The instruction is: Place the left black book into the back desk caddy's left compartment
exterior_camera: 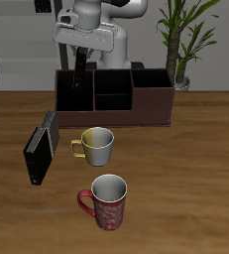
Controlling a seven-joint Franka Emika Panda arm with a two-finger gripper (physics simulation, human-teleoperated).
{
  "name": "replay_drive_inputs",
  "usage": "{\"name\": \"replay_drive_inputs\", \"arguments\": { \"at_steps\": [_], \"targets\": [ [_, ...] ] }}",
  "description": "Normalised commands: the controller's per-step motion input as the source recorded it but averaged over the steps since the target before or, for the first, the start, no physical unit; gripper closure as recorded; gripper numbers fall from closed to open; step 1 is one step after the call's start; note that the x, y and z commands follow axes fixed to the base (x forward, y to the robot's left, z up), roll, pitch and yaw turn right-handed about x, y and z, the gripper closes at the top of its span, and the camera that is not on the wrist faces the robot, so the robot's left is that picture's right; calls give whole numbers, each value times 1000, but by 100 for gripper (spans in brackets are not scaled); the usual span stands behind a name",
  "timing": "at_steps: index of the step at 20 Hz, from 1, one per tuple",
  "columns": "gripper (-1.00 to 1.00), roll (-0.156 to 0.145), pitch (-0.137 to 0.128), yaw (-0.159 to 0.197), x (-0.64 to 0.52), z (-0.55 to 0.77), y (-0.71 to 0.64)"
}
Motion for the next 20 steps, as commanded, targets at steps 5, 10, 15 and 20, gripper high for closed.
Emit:
{"name": "replay_drive_inputs", "arguments": {
  "at_steps": [5, 10, 15, 20],
  "targets": [
    [100, -3, 15, -17, 11, -139, -30],
    [100, -5, 18, -21, 25, -180, -34],
    [100, -9, 17, -6, 16, -157, -10],
    [100, 4, 33, -24, 6, -246, 11]
  ]
}}
